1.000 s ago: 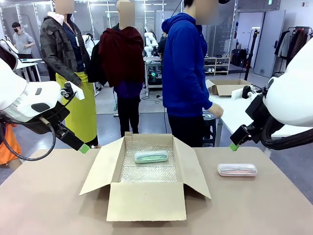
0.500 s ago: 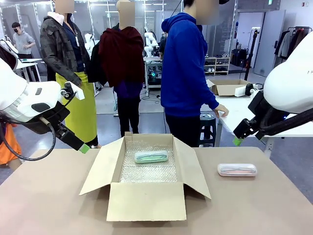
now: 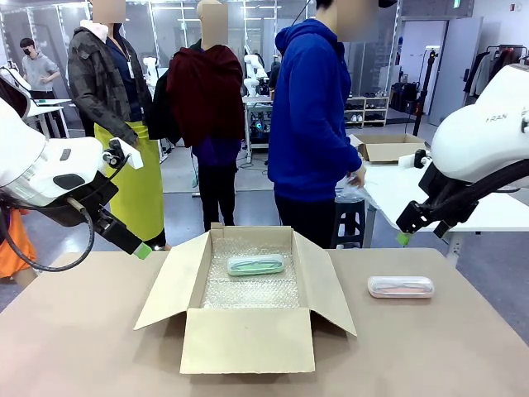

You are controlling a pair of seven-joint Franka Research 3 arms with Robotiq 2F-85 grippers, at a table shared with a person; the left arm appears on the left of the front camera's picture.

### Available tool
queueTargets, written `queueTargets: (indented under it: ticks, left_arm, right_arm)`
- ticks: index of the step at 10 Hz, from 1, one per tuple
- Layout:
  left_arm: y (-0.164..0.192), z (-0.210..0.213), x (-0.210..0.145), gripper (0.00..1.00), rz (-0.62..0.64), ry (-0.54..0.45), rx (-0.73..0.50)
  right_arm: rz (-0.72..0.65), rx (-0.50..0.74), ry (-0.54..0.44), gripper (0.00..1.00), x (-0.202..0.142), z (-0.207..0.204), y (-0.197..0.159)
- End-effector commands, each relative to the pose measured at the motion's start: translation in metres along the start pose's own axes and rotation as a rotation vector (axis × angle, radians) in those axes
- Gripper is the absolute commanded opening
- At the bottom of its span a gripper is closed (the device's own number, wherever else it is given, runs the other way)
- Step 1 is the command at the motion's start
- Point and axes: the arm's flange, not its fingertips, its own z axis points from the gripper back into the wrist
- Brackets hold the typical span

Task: Pack the glasses set securely to prepare it for shipping.
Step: Put the Glasses case from the right side of the table into the Package Box.

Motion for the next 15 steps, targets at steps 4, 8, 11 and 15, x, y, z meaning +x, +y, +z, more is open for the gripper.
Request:
queueTargets:
  ticks: [4, 8, 11, 15]
  left_arm:
    - [0.001, 0.0, -0.001, 1.0, -0.003, -0.007, -0.011]
    - [0.001, 0.0, -0.001, 1.0, -0.003, -0.007, -0.011]
    - [0.001, 0.0, -0.001, 1.0, -0.003, -0.007, -0.011]
    - [0.001, 0.0, -0.001, 1.0, -0.003, -0.007, -0.011]
  right_arm:
    - [0.136, 0.007, 0.074, 1.0, 0.042, -0.046, -0.045]
    - [0.628, 0.022, 0.1, 1.0, 0.052, -0.069, -0.055]
    - [0.8, 0.104, 0.149, 1.0, 0.056, -0.078, -0.043]
    - [0.765, 0.069, 0.129, 1.0, 0.051, -0.078, -0.043]
